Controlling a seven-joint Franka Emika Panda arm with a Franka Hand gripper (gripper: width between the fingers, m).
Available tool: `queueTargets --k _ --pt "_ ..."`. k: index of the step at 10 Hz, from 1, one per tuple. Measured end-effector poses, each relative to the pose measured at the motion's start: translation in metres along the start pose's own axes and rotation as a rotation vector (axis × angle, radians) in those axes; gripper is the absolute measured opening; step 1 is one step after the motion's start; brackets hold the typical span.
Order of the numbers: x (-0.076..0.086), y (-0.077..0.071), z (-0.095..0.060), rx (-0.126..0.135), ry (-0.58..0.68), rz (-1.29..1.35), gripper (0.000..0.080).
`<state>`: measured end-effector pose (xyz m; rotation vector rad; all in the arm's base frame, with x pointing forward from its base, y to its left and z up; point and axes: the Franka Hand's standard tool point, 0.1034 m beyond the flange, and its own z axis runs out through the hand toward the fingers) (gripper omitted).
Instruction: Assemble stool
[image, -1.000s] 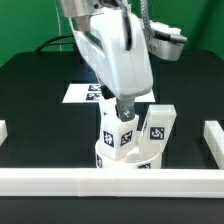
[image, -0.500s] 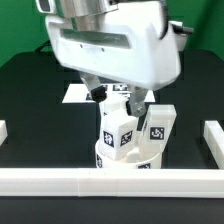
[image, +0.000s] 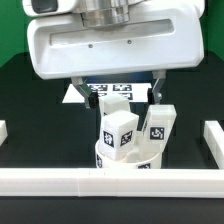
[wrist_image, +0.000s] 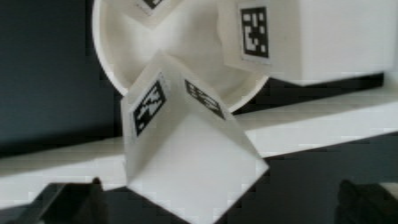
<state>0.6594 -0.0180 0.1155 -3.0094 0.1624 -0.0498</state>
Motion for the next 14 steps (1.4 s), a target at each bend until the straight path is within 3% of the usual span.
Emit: queueTargets --k 5,8,9,14 --pt "-0.001 0.005 -0.001 -0.029 0.024 -0.437 0.0649" --pt "-0.007 0.020 0.011 -0.048 0.001 -0.697 0.0649" --pt "-0.007 0.021 0.012 -0.062 0.005 -0.735 0.0649" --pt "0.003 0.020 0.025 -0.077 0.003 -0.656 0.0649"
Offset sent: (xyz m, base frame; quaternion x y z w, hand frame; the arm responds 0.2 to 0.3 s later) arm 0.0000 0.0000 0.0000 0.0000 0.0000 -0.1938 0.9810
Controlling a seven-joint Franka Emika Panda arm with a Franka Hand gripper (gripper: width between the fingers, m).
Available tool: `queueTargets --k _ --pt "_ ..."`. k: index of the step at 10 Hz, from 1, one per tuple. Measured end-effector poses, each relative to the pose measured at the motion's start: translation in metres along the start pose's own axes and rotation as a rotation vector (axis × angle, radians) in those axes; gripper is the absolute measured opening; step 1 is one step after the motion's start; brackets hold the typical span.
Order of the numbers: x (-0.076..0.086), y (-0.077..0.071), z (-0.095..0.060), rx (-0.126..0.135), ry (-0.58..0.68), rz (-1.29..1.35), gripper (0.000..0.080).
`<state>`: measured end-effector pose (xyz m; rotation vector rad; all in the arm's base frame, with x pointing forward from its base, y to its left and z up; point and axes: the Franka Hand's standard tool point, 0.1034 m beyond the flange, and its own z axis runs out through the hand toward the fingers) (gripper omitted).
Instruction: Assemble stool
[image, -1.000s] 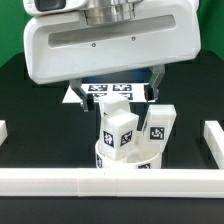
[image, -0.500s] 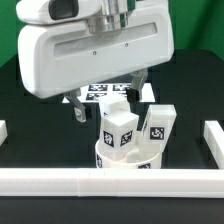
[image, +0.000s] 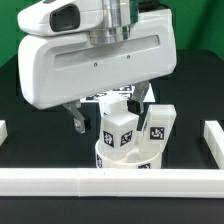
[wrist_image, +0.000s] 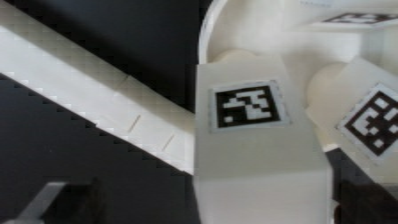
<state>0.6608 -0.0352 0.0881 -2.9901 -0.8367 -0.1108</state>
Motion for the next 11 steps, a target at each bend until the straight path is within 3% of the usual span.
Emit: queueTargets --k 4,5,6,7,11 --pt "-0.0017 -0.0038 0.0044 -0.002 -0.003 0.019 0.0622" --pt "-0.0028 -0.0057 0.0061 0.001 -0.006 0.024 0.0447" --pt "-0.0027 -0.0075 0.0071 0.003 -0.007 0.025 0.0447" --pt "-0.0028 -0.0076 0.0072 0.004 -0.007 0.026 0.0338" --pt "-0.0039 -0.0056 0.0070 0.003 -0.006 0.113 0.0338"
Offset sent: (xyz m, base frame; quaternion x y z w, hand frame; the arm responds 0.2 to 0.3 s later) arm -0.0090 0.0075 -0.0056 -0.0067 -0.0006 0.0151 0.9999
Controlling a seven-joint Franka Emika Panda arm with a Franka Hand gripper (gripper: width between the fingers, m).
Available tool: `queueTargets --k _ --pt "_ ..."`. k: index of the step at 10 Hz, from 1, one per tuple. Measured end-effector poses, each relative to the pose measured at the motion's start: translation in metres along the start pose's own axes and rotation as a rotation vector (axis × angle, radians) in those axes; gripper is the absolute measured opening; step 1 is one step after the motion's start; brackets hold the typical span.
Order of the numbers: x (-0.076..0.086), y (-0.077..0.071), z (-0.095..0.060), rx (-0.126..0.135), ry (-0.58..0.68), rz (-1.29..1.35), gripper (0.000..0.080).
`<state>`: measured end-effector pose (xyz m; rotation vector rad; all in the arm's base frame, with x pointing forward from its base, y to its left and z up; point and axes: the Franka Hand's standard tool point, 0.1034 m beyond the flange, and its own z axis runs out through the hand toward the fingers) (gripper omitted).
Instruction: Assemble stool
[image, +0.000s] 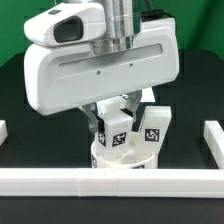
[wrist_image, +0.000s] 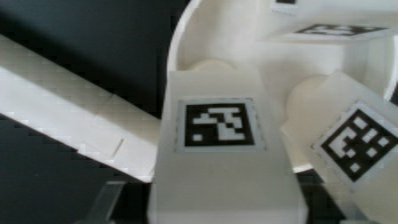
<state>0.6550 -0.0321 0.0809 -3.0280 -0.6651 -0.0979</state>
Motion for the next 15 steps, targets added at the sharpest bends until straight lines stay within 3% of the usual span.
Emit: queueTargets --k 6,15 --pt "-0.0007 0.0015 0.0005 -0.003 0.004 0.413 0.0340" --pt "0.0012 -0.0059 0.0021 0.002 -0.003 1.239 0.0340"
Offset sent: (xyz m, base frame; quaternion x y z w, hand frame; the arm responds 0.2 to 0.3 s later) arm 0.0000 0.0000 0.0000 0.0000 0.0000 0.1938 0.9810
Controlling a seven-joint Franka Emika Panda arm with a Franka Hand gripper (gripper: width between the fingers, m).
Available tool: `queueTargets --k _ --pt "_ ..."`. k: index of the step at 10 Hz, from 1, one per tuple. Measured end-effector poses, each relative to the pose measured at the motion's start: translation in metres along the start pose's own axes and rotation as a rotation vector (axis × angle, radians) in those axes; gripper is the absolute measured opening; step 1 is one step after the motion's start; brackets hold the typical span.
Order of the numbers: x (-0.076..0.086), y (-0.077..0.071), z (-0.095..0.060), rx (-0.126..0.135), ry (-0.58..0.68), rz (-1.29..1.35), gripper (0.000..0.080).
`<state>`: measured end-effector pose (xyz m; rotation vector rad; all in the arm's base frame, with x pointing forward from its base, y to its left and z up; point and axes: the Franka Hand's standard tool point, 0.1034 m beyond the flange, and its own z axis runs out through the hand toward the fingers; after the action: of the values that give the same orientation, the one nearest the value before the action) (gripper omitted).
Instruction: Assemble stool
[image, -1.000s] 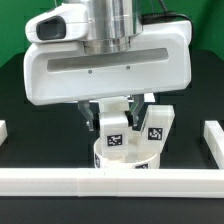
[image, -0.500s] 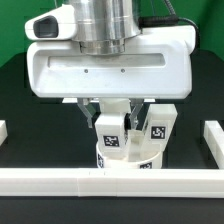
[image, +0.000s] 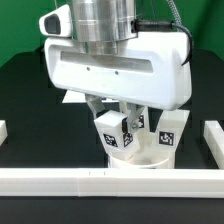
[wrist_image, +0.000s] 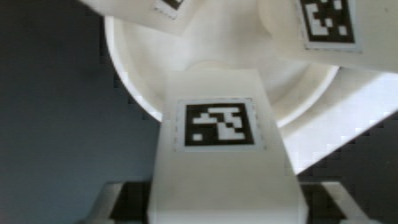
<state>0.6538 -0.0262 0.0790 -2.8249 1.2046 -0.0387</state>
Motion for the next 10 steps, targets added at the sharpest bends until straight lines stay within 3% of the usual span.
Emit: queueTargets --k 10 --pt "-0.0107 -0.0107 0.0019 0.012 -0.021 0.692 0.0340"
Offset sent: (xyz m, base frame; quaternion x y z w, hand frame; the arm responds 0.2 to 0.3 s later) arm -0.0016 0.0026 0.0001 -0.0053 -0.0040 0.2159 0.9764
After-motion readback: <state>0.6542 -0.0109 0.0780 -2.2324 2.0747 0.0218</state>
